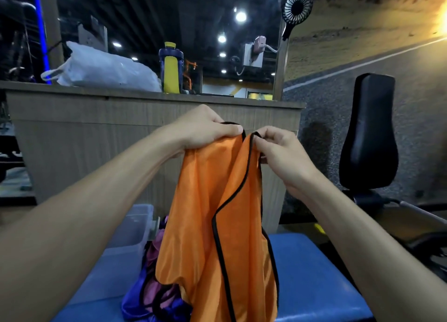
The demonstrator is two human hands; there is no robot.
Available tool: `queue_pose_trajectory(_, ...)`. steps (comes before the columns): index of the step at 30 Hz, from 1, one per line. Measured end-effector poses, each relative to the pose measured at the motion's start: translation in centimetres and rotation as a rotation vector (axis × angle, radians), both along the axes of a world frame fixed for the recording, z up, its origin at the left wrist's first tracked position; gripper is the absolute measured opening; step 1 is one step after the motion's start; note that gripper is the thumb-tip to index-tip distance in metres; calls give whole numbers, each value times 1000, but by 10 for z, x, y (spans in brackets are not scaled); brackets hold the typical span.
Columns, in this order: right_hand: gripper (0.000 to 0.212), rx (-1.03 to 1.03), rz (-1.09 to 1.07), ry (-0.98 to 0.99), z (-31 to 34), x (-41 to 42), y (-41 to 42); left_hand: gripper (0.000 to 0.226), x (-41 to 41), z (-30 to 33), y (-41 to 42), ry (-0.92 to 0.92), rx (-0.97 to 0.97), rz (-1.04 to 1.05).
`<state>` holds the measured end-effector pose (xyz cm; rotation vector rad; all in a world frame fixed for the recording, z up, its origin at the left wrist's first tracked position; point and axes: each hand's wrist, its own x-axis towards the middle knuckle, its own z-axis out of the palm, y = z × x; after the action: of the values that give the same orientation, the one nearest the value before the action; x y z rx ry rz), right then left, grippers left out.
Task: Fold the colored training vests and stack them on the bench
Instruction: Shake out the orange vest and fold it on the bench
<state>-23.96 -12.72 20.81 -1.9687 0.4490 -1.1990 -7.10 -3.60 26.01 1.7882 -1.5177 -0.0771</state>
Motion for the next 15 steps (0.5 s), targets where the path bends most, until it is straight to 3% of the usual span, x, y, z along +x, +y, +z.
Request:
queue_pose_trajectory(4, 25, 59, 37, 74, -4, -2, -1, 50, -1, -2, -1, -7, -13, -63)
queue_pose_trajectory(8, 18, -125, -2, 127, -8, -6, 1, 23, 2, -4, 0, -40, -43, -98)
queue_pose_trajectory(12, 30, -180, -100, 16, -9, -3, 6, 22, 4, -6, 1, -18, -33, -165)
queue_pose_trajectory(15, 32, -99, -97, -27, -3, 3, 5, 22, 3, -9, 4, 34, -24, -245)
